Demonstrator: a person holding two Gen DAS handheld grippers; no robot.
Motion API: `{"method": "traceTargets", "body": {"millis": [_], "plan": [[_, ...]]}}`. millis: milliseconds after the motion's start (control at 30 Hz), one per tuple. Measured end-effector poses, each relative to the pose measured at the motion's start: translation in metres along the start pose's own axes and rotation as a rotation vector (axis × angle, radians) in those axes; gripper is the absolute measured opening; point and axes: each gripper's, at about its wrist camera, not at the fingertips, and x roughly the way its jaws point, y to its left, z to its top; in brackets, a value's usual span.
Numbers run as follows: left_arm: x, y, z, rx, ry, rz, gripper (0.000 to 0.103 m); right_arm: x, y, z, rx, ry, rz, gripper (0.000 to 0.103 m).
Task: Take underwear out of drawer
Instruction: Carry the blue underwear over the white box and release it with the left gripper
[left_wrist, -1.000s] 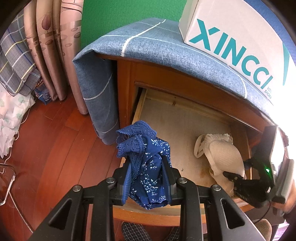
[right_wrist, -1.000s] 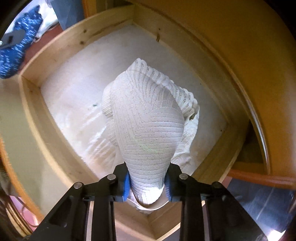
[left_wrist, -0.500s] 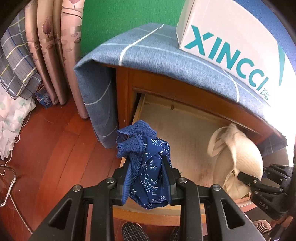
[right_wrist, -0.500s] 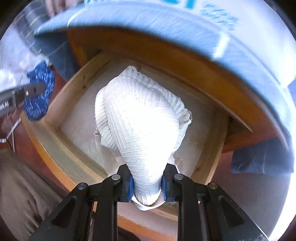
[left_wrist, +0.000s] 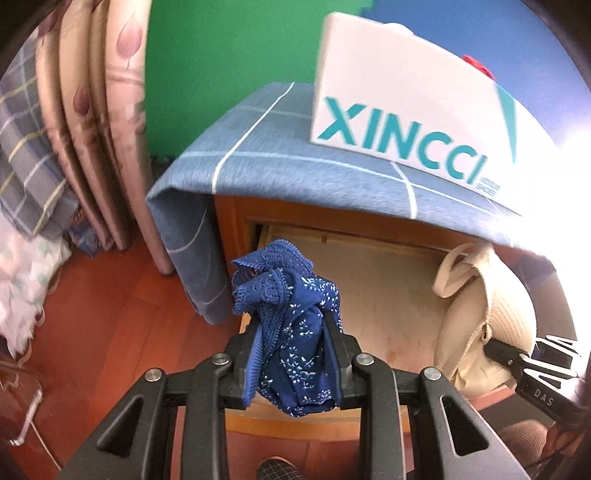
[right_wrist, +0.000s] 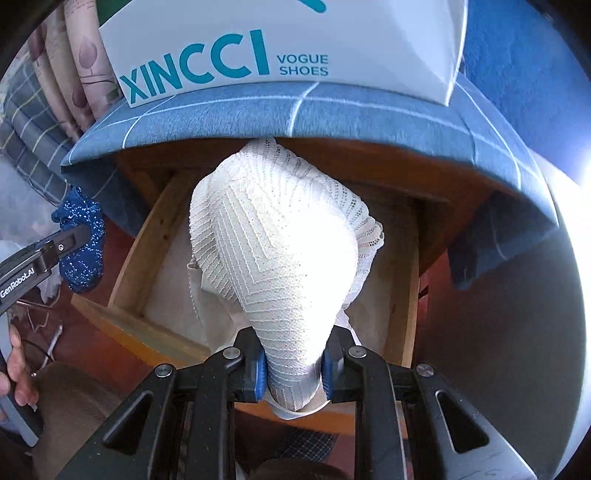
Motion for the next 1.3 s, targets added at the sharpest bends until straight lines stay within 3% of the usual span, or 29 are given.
{"method": "traceTargets", "body": {"millis": [300, 533, 967, 1300], "plan": [[-0.04, -0.006, 0.005, 0.073, -0.046, -0.007, 0.029, 0.017, 0.012, -0.016, 0.037, 0.031, 0.002, 0.02], [-0.08, -0.009, 0.028, 0.103, -0.103, -0.017, 0.029, 0.027, 0.002, -0.021, 0.08, 0.061, -0.002, 0.02], [-0.161, -0.032, 0.131, 0.174, -0.272, -0.061, 0.029, 0.032, 0.009, -0.019, 0.051, 0.073, -0.02, 0.02], [-0.151, -0.059, 0.196, 0.2, -0.295, -0.085, 0.029, 0.034, 0.006, -0.018, 0.083, 0.075, 0.006, 0.02]]}}
